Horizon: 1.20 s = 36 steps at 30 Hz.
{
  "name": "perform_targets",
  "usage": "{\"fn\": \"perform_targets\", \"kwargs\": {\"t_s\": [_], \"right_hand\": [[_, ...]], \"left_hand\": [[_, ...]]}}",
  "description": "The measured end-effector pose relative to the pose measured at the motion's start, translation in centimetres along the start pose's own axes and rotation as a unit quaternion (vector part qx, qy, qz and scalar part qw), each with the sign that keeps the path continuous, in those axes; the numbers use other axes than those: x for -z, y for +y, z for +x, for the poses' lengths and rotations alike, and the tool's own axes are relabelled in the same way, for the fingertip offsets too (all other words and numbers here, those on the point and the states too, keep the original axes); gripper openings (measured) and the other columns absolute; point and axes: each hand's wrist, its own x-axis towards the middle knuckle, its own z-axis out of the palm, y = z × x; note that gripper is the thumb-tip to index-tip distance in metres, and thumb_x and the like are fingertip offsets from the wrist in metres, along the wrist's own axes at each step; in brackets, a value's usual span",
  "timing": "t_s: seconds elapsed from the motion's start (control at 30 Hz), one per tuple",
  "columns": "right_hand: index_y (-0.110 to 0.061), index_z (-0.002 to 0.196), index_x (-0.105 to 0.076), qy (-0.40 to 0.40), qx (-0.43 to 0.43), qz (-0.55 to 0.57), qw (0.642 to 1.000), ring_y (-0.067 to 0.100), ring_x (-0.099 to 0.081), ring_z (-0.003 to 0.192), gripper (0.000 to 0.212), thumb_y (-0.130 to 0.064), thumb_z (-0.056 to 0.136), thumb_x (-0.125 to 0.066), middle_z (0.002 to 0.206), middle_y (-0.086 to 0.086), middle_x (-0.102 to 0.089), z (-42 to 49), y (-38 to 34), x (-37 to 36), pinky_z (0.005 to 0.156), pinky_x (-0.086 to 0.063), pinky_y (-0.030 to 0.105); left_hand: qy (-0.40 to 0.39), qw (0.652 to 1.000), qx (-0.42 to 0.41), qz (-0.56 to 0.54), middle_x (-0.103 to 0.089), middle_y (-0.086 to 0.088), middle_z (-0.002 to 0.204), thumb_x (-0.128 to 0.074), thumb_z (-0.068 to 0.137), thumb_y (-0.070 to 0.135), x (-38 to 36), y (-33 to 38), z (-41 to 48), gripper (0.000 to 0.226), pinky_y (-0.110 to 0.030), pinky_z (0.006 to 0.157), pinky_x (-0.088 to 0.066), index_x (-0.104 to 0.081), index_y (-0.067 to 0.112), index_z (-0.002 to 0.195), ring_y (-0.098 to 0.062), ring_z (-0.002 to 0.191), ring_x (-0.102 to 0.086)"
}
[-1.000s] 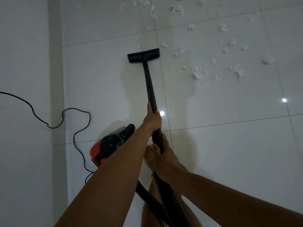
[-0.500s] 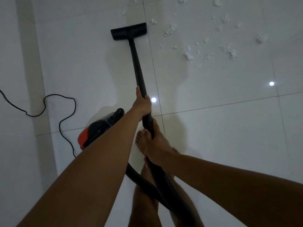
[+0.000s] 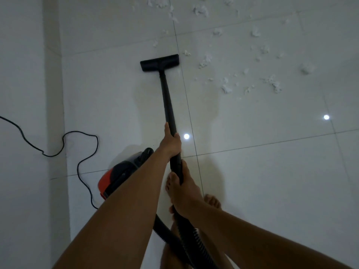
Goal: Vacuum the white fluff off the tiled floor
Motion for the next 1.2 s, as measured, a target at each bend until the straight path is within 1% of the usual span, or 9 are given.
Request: {"fn": "perform_targets", "kwargs": {"t_s": [0.1, 0.27, 0.43, 0.53, 0.73, 0.83, 0.9, 1.03, 1.2], "right_hand": [[-0.065, 0.142, -0.012, 0.002, 0.017, -0.003, 1.0, 0.002, -0.053, 0.034, 0.049, -0.048, 0.105, -0.039, 0.079, 0.007, -0.065, -0.2, -0.2, -0.4, 0.037, -0.047, 0.019], [-0.063, 0.147, -0.011, 0.008, 0.023, -0.025, 0.999, 0.001, -0.05, 0.033, 0.052, -0.046, 0.106, -0.039, 0.084, 0.009, -0.066, 0.1, -0.3, -0.8, 0.037, -0.047, 0.02], [-0.063, 0.147, -0.01, -0.005, -0.001, -0.008, 1.0, 0.007, -0.056, 0.035, 0.053, -0.048, 0.105, -0.038, 0.087, 0.012, -0.066, 1.5, -1.9, -1.3, 0.038, -0.048, 0.022], [-0.066, 0.145, -0.009, -0.014, -0.019, -0.011, 1.0, 0.011, -0.062, 0.041, 0.052, -0.053, 0.104, -0.038, 0.084, 0.009, -0.066, 2.6, -3.0, -1.7, 0.043, -0.053, 0.027], [-0.063, 0.147, -0.009, -0.026, -0.021, -0.016, 0.999, 0.017, -0.064, 0.047, 0.051, -0.051, 0.105, -0.036, 0.078, 0.009, -0.067, 3.7, -5.3, -1.7, 0.045, -0.053, 0.027], [-0.056, 0.151, -0.012, -0.032, -0.014, -0.002, 0.999, 0.018, -0.06, 0.05, 0.052, -0.045, 0.107, -0.038, 0.079, 0.012, -0.065, 3.8, -6.6, -1.1, 0.045, -0.05, 0.025], [-0.051, 0.154, -0.014, -0.032, -0.002, -0.007, 0.999, 0.015, -0.057, 0.047, 0.052, -0.043, 0.108, -0.037, 0.076, 0.009, -0.062, 3.9, -7.5, -0.7, 0.045, -0.049, 0.024], [-0.046, 0.157, -0.012, -0.026, 0.01, -0.039, 0.999, 0.004, -0.051, 0.037, 0.053, -0.042, 0.109, -0.034, 0.07, 0.002, -0.057, 4.5, -9.3, -0.6, 0.04, -0.045, 0.017], [-0.049, 0.155, -0.015, -0.014, 0.011, -0.053, 0.998, 0.0, -0.049, 0.032, 0.051, -0.043, 0.108, -0.034, 0.07, 0.003, -0.059, 5.3, -11.8, -0.6, 0.037, -0.043, 0.015]], "left_hand": [[-0.003, 1.0, 0.001, 0.008, -0.054, -0.023, 0.139, -0.029, 0.109, 0.035, 0.5, -0.1, 0.1, 0.066, -0.053, 0.101, -0.051, 0.015, 0.042, 0.157, -0.039, 0.113, -0.063], [-0.008, 1.0, -0.007, 0.018, -0.057, -0.021, 0.134, -0.029, 0.109, 0.034, 0.9, -0.4, 0.4, 0.066, -0.043, 0.087, -0.055, 0.017, 0.042, 0.157, -0.022, 0.08, -0.06], [0.001, 1.0, -0.009, 0.024, -0.055, -0.021, 0.137, -0.03, 0.11, 0.033, 2.1, 0.5, 1.8, 0.067, -0.049, 0.097, -0.053, 0.017, 0.04, 0.158, -0.032, 0.099, -0.065], [-0.002, 1.0, -0.012, 0.021, -0.054, -0.017, 0.136, -0.03, 0.11, 0.032, 3.4, 1.4, 2.6, 0.067, -0.047, 0.097, -0.054, 0.016, 0.04, 0.158, -0.027, 0.089, -0.062], [-0.004, 1.0, -0.001, 0.017, -0.054, -0.019, 0.137, -0.031, 0.11, 0.032, 4.8, 3.3, 3.6, 0.068, -0.05, 0.1, -0.052, 0.016, 0.04, 0.157, -0.036, 0.107, -0.065], [-0.01, 1.0, -0.004, 0.012, -0.054, -0.018, 0.135, -0.031, 0.109, 0.031, 5.3, 4.2, 3.9, 0.068, -0.048, 0.097, -0.054, 0.017, 0.04, 0.157, -0.033, 0.098, -0.065], [-0.013, 1.0, -0.007, 0.013, -0.055, -0.017, 0.133, -0.031, 0.109, 0.031, 5.5, 4.7, 4.1, 0.069, -0.046, 0.096, -0.054, 0.017, 0.039, 0.158, -0.026, 0.088, -0.062], [-0.016, 1.0, -0.005, 0.015, -0.056, -0.018, 0.133, -0.03, 0.11, 0.031, 6.4, 6.1, 4.6, 0.068, -0.043, 0.092, -0.055, 0.017, 0.038, 0.158, -0.024, 0.086, -0.061], [-0.017, 1.0, -0.002, 0.014, -0.05, -0.017, 0.145, -0.03, 0.11, 0.03, 7.9, 8.1, 5.2, 0.068, -0.041, 0.092, -0.053, 0.017, 0.037, 0.159, -0.03, 0.1, -0.063]]}}
